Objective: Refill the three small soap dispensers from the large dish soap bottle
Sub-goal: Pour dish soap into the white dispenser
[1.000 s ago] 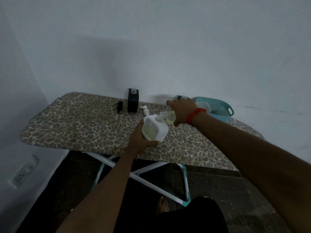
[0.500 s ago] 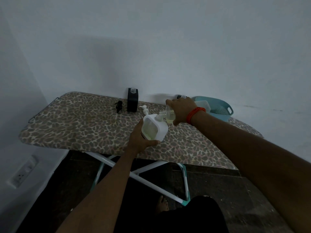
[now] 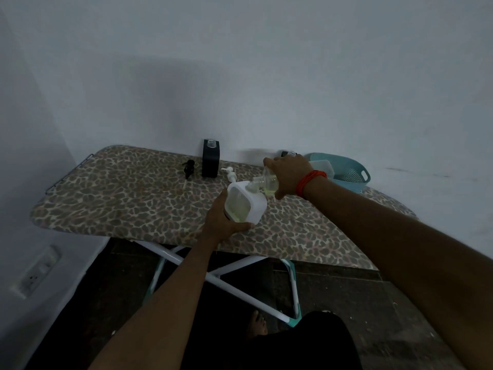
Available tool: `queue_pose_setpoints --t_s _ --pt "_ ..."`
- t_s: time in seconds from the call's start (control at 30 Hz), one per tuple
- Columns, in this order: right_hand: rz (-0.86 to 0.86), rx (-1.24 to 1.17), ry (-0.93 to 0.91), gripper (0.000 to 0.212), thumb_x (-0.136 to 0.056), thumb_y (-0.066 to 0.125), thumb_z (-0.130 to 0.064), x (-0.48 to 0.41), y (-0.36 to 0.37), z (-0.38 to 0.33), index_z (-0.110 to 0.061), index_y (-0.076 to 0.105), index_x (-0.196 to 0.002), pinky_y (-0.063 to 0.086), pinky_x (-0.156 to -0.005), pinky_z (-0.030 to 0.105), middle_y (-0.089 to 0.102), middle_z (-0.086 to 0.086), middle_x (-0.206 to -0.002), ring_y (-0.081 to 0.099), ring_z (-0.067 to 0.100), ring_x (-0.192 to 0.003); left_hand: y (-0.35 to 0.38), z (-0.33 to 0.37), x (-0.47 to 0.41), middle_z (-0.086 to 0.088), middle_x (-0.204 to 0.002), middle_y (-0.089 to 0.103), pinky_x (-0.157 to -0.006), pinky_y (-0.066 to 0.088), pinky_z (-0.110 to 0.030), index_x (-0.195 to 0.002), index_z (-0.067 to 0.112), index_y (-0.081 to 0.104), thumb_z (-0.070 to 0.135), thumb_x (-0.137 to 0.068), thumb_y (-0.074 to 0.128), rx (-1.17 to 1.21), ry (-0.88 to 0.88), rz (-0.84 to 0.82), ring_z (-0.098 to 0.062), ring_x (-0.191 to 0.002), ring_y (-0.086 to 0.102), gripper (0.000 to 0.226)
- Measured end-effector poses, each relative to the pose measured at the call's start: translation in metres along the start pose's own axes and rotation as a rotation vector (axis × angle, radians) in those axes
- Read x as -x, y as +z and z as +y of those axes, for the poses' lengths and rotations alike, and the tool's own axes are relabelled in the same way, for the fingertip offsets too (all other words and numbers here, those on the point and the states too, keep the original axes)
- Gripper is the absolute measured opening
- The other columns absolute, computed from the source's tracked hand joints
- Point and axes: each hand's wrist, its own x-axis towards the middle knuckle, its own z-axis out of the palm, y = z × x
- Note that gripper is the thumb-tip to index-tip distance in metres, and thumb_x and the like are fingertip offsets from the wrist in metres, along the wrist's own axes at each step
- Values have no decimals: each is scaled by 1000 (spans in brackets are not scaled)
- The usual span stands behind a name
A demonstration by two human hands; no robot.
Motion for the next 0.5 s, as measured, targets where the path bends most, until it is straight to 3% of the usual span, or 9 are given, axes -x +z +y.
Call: queue_pose_setpoints --t_s 0.33,0.5 --pt "-5 3 3 93 -60 86 -54 0 -1 -1 -24 39 -134 49 -90 47 65 6 -119 62 30 -106 1 1 1 -4 -158 42 -112 43 -52 -159 17 27 63 -43 85 9 18 11 -23 -142 44 138" --pt "-16 2 2 93 -61 86 -53 0 0 0 -23 38 -135 47 -90 46 64 6 -120 62 30 -107 1 1 0 -6 -160 39 -113 41 -54 -160 16 25 49 -51 91 -16 0 11 -26 -145 41 132"
